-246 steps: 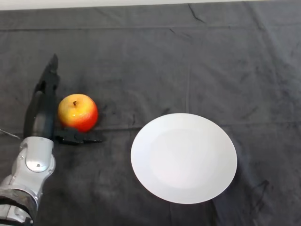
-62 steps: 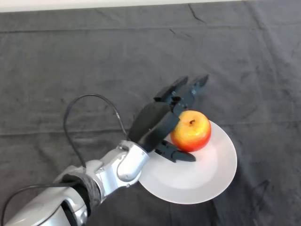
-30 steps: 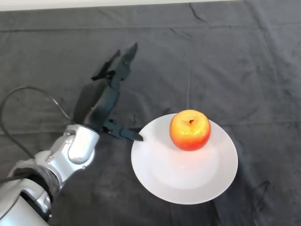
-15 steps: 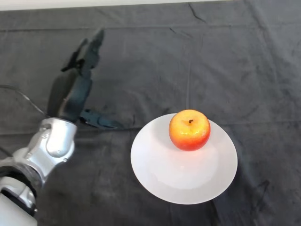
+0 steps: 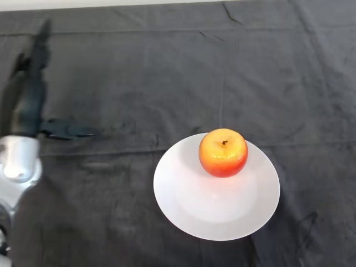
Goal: Move the apple to the plate
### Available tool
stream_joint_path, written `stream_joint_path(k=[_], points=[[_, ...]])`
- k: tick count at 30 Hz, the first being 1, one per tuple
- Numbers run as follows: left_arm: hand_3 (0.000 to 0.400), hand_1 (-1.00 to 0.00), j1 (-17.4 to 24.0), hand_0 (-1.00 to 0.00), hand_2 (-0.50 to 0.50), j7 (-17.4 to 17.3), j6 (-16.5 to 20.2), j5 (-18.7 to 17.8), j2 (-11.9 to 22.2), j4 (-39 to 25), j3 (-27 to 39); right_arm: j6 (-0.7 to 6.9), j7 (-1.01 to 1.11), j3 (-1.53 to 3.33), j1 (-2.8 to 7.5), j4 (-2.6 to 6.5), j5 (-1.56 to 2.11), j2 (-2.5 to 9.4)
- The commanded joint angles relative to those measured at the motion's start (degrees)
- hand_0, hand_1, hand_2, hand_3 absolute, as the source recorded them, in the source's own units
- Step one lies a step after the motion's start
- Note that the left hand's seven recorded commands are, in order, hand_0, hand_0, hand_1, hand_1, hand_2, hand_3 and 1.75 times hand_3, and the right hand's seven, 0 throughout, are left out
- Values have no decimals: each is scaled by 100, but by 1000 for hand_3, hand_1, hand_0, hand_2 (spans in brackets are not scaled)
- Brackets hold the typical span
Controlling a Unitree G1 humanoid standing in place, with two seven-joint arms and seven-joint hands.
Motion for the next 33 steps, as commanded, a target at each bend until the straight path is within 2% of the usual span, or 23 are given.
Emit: stream_joint_path(k=[1,18,33], points=[[0,0,253,0,0,-66,-4,-213,442,207,257,-36,23,-36,180,88,41,-122],[0,0,728,0,0,-269,161,-1162,670,153,1606,-37,20,-35,184,77,41,-118],[0,0,1142,0,0,-366,600,-2191,861,183,2969,-36,17,-34,186,70,41,-115]])
